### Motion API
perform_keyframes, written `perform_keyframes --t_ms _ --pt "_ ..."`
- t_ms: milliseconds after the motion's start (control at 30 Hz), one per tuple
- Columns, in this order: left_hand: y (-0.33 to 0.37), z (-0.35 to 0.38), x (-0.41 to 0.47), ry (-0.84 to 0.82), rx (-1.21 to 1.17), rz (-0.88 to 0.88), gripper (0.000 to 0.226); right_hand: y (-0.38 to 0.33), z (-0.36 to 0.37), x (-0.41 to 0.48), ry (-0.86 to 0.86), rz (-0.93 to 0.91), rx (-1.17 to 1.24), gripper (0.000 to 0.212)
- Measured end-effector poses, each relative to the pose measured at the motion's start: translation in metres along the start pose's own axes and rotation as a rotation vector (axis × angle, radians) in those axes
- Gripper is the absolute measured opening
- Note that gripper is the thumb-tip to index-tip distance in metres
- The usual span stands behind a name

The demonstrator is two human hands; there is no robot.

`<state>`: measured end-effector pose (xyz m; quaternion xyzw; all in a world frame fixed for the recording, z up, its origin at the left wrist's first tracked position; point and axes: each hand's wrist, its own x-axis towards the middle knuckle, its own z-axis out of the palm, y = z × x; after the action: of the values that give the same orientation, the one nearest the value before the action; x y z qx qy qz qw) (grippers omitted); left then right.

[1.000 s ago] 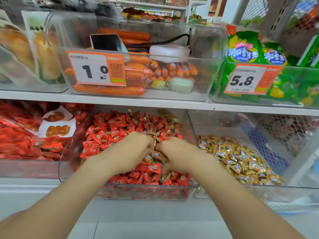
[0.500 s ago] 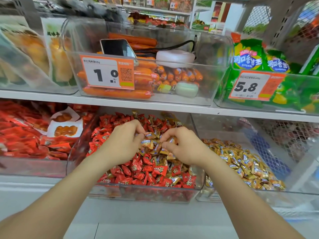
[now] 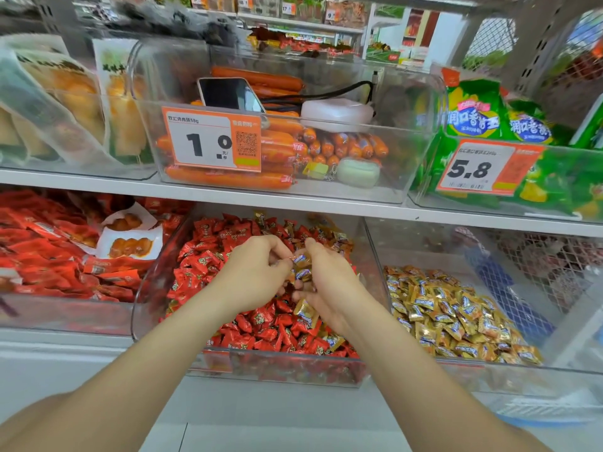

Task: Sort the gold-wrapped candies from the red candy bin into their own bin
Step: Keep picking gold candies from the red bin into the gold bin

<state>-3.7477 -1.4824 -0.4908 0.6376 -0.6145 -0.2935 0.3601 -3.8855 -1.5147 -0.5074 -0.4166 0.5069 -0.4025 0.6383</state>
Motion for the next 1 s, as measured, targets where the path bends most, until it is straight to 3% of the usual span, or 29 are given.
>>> perform_keyframes --t_ms 100,200,300,400,600,733,800,900,1000 --pt "-0.004 -0.002 0.003 -0.019 -0.113 -0.043 0.004 0.001 0.001 -0.002 0.003 -0.09 -0.221 0.024" --pt "-0.008 -0.011 0.007 -0.029 -0.163 -0.103 0.01 -0.004 -0.005 -0.002 0.045 -0.16 -0.259 0.024" --pt "-0.008 -0.021 0.008 -0.019 -0.024 -0.08 0.025 -0.012 -0.013 -0.006 0.04 -0.188 -0.284 0.016" --pt "-0.008 -0.024 0.011 0.008 0.126 -0.022 0.037 -0.014 -0.022 -0.004 0.007 -0.172 -0.229 0.027" --pt "-0.011 -0.013 0.01 0.026 0.528 0.136 0.014 -0.027 -0.032 -0.013 -0.026 -0.139 -0.191 0.023" --pt "-0.015 -0.009 0.009 -0.063 0.718 0.155 0.041 -0.033 -0.041 -0.024 -0.03 -0.18 -0.587 0.026" --pt "-0.017 -0.006 0.01 -0.049 0.748 0.168 0.034 -0.035 -0.043 -0.029 -0.044 -0.238 -0.817 0.026" --pt "-0.021 -0.003 0.013 -0.049 0.69 0.209 0.021 -0.027 -0.046 -0.029 -0.033 -0.376 -1.178 0.044" --pt "-0.026 -0.004 0.015 -0.076 0.558 0.253 0.021 -0.011 -0.046 -0.029 0.005 -0.455 -1.571 0.037"
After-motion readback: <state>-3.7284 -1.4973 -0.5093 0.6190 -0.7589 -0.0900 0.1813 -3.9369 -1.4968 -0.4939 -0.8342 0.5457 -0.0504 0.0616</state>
